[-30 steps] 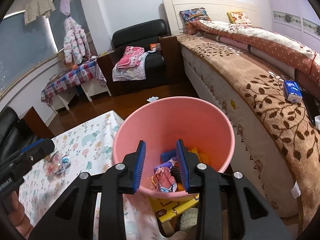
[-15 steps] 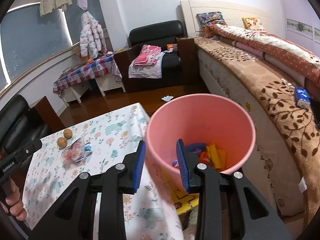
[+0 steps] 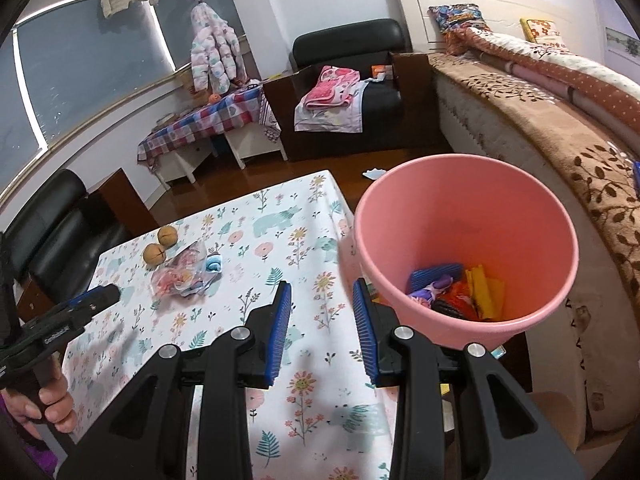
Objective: Collect trash
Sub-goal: 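Move both open tools back over the wrappers on the table, then grasp the clear snack wrapper with the left tool while the right tool grasps the red-blue wrapper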
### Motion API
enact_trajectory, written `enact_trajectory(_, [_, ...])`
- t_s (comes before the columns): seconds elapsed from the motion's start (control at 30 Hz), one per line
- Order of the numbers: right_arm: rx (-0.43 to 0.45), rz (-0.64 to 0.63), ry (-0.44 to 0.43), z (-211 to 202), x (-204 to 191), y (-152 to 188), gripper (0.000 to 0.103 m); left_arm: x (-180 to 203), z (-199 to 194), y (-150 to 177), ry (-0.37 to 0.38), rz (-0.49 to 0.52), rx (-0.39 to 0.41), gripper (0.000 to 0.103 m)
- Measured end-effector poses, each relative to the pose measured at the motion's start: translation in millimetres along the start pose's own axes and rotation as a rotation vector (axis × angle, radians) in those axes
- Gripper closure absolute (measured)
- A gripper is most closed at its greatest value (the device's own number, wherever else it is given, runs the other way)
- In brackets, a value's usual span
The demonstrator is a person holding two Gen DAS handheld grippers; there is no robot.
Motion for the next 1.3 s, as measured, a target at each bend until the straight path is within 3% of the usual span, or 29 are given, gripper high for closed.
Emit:
enact_trajectory(0.17, [-0.01,0.001,-0.005,4,-1,3,0.071,17,20,-4,0.035,0.092,-0.016,0.056])
enact_trajectory(0.47, [-0.038,-0.005,-0.012,13,-5,8,0.071,25,63,3,0.068,0.201,-0.062,0.056])
enact_trajectory(0.57, [-0.045,-0.015,-0.02,16,-10,10,0.071,23,67,7,0.08,0.197,-0.066,0.084])
enact_trajectory(0.63, [-0.053,-0.025,-0.026,18,-14,11,0.071,21,66,9,0.08,0.193,-0.058,0.089])
enact_trajectory(0.7, [-0.058,-0.032,-0.034,19,-18,11,0.071,17,63,9,0.081,0.176,-0.05,0.094])
enact_trajectory(0.87, [-0.077,-0.039,-0.079,24,-32,13,0.071,0,44,2,0.063,0.102,-0.019,0.094])
enact_trajectory(1.0, [-0.102,-0.027,-0.167,31,-50,13,0.071,-20,26,-5,0.02,0.037,0.008,0.094])
enact_trajectory(1.3, [-0.272,0.133,-0.379,69,-112,22,0.07,-61,-5,-3,-0.019,-0.109,0.027,0.094])
Point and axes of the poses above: each gripper's, at about its wrist camera, not at the fingertips, and z roughly the way its jaws point, x to its right, y to its underside, the point moved 7 cm from there along z, roughly the way its jaws point, and after that the axes turned 13 degrees about x, right-handed, at the moved point
